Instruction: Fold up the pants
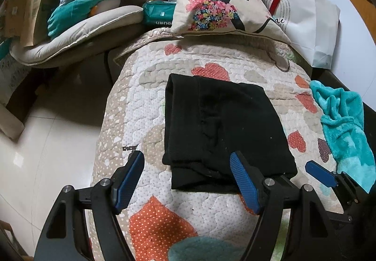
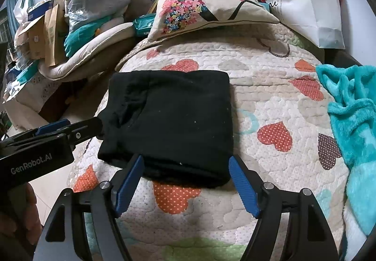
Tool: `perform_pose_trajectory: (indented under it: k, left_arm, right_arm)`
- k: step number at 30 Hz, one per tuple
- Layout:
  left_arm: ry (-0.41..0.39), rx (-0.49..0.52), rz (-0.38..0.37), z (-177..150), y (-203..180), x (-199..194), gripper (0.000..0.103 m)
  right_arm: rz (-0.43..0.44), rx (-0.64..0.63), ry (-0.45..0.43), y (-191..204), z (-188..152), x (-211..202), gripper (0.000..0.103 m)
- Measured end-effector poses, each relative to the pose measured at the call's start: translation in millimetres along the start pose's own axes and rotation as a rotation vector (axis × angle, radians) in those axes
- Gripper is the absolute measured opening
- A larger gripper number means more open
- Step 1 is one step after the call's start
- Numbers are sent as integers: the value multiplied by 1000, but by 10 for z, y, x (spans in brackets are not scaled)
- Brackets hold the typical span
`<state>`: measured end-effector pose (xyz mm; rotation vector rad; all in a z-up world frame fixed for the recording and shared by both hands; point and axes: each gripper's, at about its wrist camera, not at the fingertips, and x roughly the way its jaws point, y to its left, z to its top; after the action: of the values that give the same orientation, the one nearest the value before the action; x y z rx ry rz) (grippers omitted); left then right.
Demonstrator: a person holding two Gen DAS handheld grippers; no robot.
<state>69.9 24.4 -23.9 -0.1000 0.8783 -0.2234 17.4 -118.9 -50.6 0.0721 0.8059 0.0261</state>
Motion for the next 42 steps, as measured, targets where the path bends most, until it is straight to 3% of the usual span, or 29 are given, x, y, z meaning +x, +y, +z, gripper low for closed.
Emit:
perform_pose_trajectory:
  k: [33, 36, 42]
  left_arm:
    - [4, -16, 13, 19, 40, 46, 75]
    - [3, -75, -5, 117, 191, 70, 75]
    - [17, -321, -78, 367, 735, 216, 75]
  right_arm:
    - [1, 8, 20, -2, -18, 61, 81]
    - [4, 18, 15, -35, 27, 43, 81]
    - [11, 98, -17, -307, 376, -27, 82]
